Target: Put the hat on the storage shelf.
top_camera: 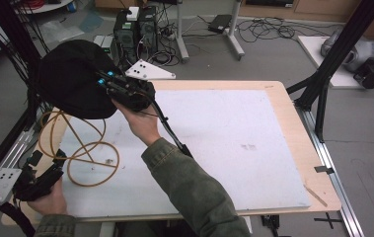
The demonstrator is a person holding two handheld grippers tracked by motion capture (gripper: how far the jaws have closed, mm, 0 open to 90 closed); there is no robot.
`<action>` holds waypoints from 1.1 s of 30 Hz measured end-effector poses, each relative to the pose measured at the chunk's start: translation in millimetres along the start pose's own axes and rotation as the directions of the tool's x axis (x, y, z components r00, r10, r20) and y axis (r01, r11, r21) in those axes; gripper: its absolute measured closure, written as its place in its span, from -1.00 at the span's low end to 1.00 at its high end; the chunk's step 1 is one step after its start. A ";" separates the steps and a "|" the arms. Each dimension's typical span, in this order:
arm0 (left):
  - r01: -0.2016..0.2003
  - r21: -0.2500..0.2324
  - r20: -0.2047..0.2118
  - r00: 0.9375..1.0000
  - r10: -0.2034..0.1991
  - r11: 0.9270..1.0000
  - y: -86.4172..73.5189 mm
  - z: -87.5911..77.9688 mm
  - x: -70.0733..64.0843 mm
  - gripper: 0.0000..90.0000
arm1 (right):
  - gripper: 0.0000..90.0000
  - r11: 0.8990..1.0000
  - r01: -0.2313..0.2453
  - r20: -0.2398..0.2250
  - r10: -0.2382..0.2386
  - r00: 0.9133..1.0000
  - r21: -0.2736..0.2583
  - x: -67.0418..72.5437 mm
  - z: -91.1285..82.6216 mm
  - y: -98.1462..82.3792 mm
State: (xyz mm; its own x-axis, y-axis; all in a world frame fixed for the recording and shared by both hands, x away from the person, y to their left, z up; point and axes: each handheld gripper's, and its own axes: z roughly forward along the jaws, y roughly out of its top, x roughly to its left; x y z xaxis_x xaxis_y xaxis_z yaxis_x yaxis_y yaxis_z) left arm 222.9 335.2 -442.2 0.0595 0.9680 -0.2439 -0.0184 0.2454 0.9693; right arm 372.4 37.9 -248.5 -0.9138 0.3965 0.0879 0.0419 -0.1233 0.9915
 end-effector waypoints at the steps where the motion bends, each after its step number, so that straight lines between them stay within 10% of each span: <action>1: 0.002 0.000 0.000 1.000 -0.002 1.000 0.0 -0.1 -0.1 -0.54 | 0.93 1.000 -0.007 -0.012 0.007 1.000 0.002 1.4 0.3 0.1; 13: 0.010 0.009 0.001 1.000 -0.010 1.000 -0.5 0.7 1.2 -0.54 | 0.93 0.998 -0.006 -0.182 0.017 0.983 0.066 17.2 9.6 -6.0; 33: 0.015 0.004 0.002 1.000 -0.015 1.000 -0.6 0.6 2.7 -0.53 | 0.93 0.979 0.058 -0.290 0.001 0.957 0.195 31.7 25.5 -19.0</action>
State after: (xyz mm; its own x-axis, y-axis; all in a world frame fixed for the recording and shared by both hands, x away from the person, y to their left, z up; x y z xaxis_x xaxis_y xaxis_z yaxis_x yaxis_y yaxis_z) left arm 223.7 337.6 -443.4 0.0613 0.9641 -0.2582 -0.0138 0.2595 0.9656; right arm 352.9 76.0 -262.1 -0.9917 0.1150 0.0569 0.0663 0.0795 0.9946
